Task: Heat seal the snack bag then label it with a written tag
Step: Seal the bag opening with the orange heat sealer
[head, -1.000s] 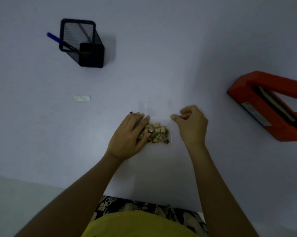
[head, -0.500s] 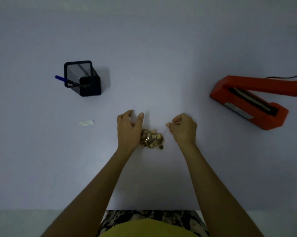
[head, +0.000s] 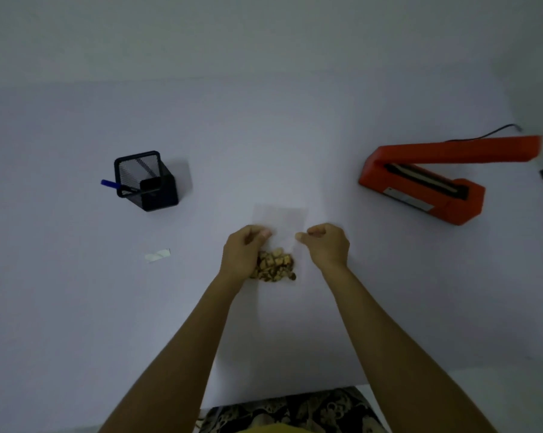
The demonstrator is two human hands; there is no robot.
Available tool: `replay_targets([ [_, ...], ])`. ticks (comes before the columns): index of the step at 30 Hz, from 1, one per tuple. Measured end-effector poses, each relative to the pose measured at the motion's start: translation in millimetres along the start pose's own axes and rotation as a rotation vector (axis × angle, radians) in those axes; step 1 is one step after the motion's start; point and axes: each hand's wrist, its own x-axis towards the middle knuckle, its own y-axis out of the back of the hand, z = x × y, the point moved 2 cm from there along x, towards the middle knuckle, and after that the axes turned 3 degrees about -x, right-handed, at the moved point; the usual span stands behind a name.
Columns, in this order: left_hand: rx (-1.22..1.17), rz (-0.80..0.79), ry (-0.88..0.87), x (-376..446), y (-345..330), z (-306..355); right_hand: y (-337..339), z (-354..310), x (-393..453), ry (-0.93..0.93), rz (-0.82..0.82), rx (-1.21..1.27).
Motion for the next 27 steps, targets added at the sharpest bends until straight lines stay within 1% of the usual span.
replay_targets([
  [1,-0.041,-0.022,0.002,-2,0,1,2,1,-2,0.015,-0.012,0.014],
  [3,-0.121,-0.068,0.026,-7,-1,3,9,4,-6,0.041,-0.094,0.107],
  [5,-0.157,-0.112,0.034,-12,-5,7,19,9,-14,0.047,-0.198,0.253],
  [7,-0.173,-0.134,0.03,-17,-15,12,35,15,-22,0.02,-0.252,0.404],
  [11,-0.15,-0.113,0.027,-28,-53,38,83,31,-32,-0.031,-0.206,0.602],
  [17,-0.214,-0.183,0.071,-28,-134,83,159,64,-14,-0.147,-0.134,0.766],
  [19,-0.181,-0.2,0.055,-20,-158,95,178,69,-1,-0.162,-0.119,0.783],
  [27,-0.087,-0.136,0.091,17,-219,108,215,70,50,-0.2,-0.132,0.758],
])
